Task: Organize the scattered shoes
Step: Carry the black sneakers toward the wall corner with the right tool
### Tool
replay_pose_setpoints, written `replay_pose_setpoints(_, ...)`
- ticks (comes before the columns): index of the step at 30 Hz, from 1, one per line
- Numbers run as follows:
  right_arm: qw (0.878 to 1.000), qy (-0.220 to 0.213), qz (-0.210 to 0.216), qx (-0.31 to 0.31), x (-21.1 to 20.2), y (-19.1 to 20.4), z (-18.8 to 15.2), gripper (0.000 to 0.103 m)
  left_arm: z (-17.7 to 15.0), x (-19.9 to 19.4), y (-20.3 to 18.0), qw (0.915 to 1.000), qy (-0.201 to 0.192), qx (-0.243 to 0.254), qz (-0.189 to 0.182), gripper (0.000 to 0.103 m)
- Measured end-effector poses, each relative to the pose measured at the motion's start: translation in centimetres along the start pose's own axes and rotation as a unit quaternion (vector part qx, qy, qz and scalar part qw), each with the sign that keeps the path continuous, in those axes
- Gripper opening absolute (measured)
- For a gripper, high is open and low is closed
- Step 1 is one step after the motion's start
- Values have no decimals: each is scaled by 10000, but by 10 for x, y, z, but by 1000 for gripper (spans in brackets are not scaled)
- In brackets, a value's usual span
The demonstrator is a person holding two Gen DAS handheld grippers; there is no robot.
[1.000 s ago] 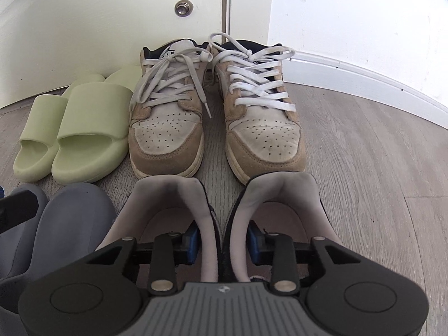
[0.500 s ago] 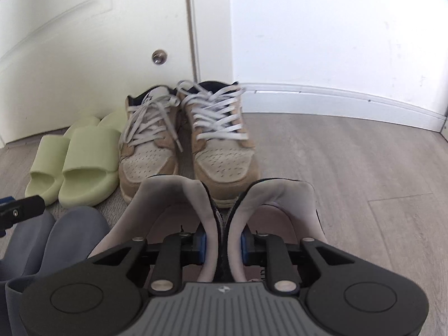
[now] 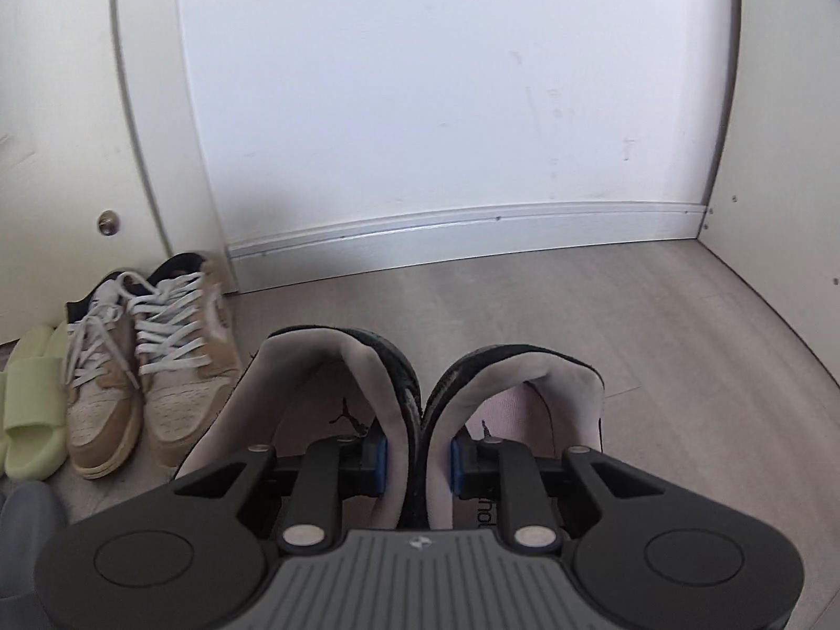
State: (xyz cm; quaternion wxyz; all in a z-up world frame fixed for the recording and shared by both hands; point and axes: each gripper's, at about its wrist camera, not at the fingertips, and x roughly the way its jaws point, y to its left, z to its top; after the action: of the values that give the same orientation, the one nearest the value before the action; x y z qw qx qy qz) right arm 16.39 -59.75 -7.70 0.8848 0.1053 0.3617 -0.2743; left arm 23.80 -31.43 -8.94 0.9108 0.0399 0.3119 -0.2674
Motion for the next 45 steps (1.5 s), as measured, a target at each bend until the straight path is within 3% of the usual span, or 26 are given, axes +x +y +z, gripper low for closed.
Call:
replay_pose_setpoints(9,9946,-168,-898,-486,47,-99,23,23,15,60,-101,9986,127,91,-499,86)
replay_pose_setpoints(19,9949,354,-790,-522,149,-196,65,23,36,106,-161,9964,610,106,-578,86)
replay_pose_setpoints(23,9907,525,-784,-983,182,-213,91,23,49,120,-177,9948,850,30,-555,86)
replay_pose_setpoints(28,9816,662,-933,-1529,216,-236,127,23,62,130,-202,9946,795,102,-657,86)
replay_pose_setpoints(32,9841,780,-987,-1254,251,-267,146,23,70,151,-232,9948,795,381,-503,86)
replay_pose_setpoints(38,9880,869,-844,-958,286,-291,151,23,77,187,-270,9877,910,566,-1137,86)
replay_pose_setpoints(45,9918,721,-677,-807,300,-298,143,24,81,228,-322,9811,951,958,-1384,86)
